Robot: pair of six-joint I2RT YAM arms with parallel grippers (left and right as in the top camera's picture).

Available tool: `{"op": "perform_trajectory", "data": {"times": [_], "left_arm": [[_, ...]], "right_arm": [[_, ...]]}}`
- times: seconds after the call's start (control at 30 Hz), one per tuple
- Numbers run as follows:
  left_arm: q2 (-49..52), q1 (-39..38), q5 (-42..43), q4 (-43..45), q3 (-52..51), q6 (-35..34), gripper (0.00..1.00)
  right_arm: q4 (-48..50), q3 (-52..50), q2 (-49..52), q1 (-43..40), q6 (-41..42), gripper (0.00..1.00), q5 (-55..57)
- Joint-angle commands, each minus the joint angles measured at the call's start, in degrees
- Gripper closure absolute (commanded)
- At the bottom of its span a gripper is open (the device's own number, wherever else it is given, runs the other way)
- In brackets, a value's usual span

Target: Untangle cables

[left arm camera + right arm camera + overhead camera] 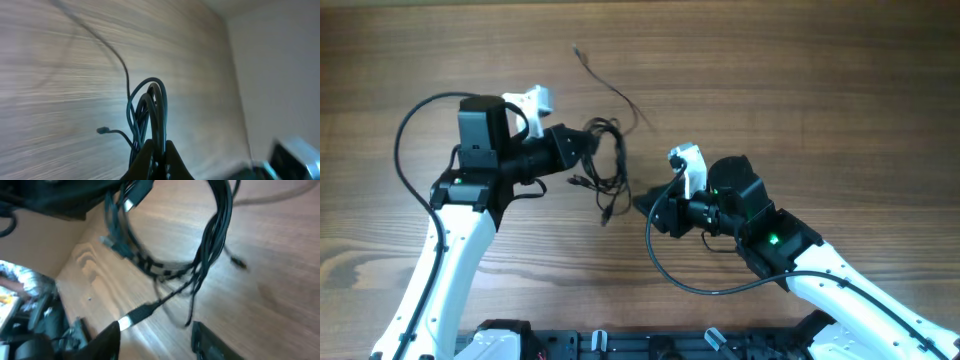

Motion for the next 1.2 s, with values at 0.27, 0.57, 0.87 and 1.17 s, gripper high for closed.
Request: {"op": "perform_trajectory", "data": {"times": [0.27, 0.57, 0.87, 1.17], "left_arm": [[-0.9, -7.8, 7.1, 1.0, 0.3, 5.1, 0.96], [-0.9, -8.2, 7.2, 1.1, 0.3, 2.2, 0.96], [-0.9, -10.8, 5.5, 2.2, 0.3, -0.2, 0.96], [-0.9, -7.9, -8.5, 2.2, 0.3, -7.7, 0.96]], "right_arm": [[0.7, 0.7, 6.3, -0.2, 5.3, 0.59, 9.6], [4.2, 0.7, 9.4, -0.1, 8.0, 0.74, 10.4], [4.7, 0.7, 10.3, 1.7, 9.5, 0.91, 11.6], [1.6, 0.7, 11.3, 1.7, 6.3, 0.95, 5.8]]}}
